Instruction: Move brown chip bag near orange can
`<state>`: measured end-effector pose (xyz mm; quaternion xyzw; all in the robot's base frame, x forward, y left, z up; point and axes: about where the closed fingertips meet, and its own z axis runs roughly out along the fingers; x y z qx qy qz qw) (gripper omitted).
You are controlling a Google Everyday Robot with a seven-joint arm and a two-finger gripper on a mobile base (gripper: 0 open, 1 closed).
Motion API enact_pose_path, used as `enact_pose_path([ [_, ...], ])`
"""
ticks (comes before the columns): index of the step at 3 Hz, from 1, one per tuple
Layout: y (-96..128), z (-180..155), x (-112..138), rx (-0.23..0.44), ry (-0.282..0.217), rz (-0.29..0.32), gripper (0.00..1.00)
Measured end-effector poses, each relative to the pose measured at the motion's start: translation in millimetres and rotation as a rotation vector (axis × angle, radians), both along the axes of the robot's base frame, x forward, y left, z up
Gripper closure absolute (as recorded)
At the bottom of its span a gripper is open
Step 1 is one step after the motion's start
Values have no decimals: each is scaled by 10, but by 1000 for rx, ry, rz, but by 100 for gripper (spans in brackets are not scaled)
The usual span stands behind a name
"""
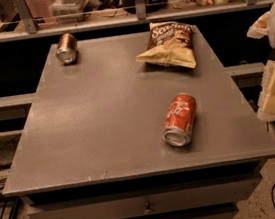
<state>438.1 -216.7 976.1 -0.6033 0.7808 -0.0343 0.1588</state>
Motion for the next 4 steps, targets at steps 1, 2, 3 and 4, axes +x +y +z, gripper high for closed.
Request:
enact_pose_path([
  [1, -3, 19, 9, 9, -11, -5, 0],
  [2, -37, 57, 86, 93, -67, -28, 0],
  [3, -73, 69, 226, 241, -161, -56, 0],
  [4, -131, 149, 523, 368, -263, -107, 0],
])
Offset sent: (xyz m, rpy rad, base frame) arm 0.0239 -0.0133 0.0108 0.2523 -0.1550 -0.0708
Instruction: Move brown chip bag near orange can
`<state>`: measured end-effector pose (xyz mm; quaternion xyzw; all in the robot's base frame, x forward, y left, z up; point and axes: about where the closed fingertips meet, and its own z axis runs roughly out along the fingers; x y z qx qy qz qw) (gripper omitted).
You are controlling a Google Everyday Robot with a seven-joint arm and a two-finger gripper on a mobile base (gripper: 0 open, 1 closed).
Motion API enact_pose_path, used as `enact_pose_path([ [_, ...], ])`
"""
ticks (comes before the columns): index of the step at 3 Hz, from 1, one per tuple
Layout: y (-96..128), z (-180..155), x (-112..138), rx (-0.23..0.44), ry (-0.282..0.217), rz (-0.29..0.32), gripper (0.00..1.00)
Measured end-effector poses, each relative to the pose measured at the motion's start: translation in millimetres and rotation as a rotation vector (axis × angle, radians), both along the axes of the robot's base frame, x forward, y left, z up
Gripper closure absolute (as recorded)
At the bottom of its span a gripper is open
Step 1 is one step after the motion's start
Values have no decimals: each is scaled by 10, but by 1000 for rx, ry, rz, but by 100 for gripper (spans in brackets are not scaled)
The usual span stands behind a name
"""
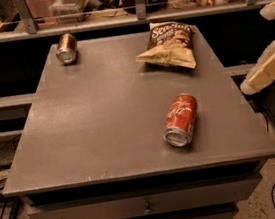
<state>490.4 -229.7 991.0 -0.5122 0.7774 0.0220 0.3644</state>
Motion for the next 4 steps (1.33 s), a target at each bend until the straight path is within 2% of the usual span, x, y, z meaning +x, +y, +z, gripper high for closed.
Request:
enact_pose_path([
  [1, -108, 61, 406, 77, -53, -79, 0],
  [2, -86, 46, 448, 80, -53, -86, 0],
  [3, -65, 5, 513, 95, -38, -124, 0],
  [4, 215, -92, 835, 191, -38, -143, 0],
])
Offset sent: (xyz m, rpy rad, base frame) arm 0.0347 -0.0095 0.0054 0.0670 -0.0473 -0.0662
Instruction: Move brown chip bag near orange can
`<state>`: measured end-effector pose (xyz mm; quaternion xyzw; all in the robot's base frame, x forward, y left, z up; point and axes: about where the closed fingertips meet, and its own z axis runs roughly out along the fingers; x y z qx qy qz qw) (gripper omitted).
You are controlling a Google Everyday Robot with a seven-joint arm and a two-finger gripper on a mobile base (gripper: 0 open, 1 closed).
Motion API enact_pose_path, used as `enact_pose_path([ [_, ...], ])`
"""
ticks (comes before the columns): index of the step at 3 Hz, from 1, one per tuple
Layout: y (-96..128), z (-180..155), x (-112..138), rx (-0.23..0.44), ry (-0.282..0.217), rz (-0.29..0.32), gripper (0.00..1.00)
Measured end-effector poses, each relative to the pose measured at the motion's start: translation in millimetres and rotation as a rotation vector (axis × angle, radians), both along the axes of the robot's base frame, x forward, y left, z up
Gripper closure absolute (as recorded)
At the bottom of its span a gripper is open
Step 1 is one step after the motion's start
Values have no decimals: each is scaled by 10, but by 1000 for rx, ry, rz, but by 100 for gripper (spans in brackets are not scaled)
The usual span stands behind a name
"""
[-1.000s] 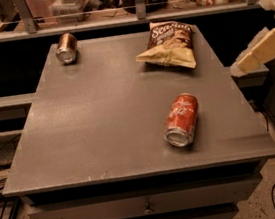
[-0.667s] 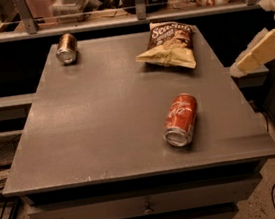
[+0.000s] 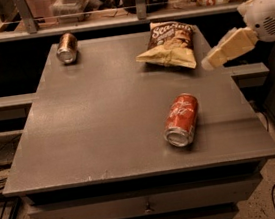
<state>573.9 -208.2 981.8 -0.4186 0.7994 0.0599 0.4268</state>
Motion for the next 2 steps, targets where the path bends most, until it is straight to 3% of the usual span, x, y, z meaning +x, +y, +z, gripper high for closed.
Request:
enact_pose_path([
  [1, 297, -132, 526, 140, -14, -42, 0],
  [2, 454, -211, 850, 212, -11, -62, 0],
])
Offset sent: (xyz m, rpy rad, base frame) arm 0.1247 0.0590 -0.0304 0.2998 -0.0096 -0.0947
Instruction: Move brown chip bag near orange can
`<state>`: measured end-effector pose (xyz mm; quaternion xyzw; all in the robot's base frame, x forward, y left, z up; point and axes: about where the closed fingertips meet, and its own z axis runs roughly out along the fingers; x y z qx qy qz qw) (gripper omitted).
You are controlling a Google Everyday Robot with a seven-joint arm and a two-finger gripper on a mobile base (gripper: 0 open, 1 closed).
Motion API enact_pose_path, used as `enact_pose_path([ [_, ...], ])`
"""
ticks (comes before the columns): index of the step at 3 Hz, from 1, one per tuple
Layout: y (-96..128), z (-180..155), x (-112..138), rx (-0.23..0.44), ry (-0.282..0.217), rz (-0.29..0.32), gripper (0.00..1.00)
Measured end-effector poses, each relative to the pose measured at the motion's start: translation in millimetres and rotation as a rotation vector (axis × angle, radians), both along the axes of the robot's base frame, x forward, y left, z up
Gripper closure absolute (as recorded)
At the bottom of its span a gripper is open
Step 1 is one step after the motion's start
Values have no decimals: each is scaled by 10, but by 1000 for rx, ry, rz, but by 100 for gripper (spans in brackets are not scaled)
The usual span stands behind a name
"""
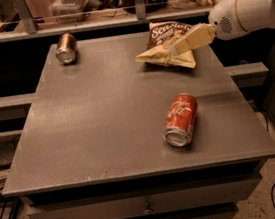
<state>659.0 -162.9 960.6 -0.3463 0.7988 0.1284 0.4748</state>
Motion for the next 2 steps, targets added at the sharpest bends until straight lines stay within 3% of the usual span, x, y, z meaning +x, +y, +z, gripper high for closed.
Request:
enact_pose_path([
  [2, 244, -387, 530, 118, 66, -6, 0],
])
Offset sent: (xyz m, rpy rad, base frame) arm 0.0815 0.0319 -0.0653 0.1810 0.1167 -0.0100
